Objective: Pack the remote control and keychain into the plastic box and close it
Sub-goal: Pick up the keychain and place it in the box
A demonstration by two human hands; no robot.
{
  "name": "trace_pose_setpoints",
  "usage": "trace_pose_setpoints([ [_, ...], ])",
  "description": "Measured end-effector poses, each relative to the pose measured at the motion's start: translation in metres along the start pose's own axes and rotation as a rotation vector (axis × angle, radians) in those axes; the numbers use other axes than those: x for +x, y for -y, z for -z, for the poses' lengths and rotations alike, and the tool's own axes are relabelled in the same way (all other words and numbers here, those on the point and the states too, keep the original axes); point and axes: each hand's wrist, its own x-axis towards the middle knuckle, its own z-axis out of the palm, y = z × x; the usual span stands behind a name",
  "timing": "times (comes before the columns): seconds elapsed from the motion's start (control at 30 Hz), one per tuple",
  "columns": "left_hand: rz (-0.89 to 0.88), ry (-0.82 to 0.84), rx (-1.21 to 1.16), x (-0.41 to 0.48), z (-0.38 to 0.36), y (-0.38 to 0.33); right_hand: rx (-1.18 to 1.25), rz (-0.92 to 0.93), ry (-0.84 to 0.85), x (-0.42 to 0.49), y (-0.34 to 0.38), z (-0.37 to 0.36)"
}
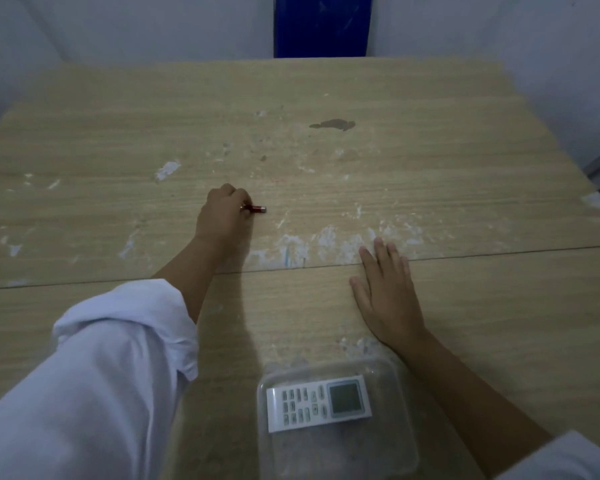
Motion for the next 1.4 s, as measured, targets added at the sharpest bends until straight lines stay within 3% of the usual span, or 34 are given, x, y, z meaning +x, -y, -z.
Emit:
trace_pose_setpoints([
  [0.13,-0.040,0.004,0.058,-0.014,0.003,-0.002,0.023,-0.016,0.054,0.001,0.003,0.006],
  [0.3,-0.042,-0.024,-0.091,-0.053,0.007,-0.015,0.260,-0.060,0.133,-0.003,0.006,0.024],
  [0.57,-0.128,-0.144,-0.360,-0.142,0.035,-0.063,0.567,-0.145,-0.060,-0.068,0.025,0.055],
  [0.7,-0.198,-0.056,-0.457,-0.193,0.045,-0.094,0.471,-0.102,-0.012,-0.103,0.028,0.063],
  [0.83,-0.291,0.076,-0.410,-0.240,0.042,-0.112,0.412,-0.101,0.017,-0.130,0.030,0.069],
  [1.17,-0.180,0.364,-0.245,-0.282,0.017,-0.113,0.395,-0.159,0.041,-0.152,0.036,0.076],
  [1.4,-0.170,0.400,-0.157,-0.286,0.015,-0.108,0.392,-0.191,0.066,-0.152,0.040,0.078],
])
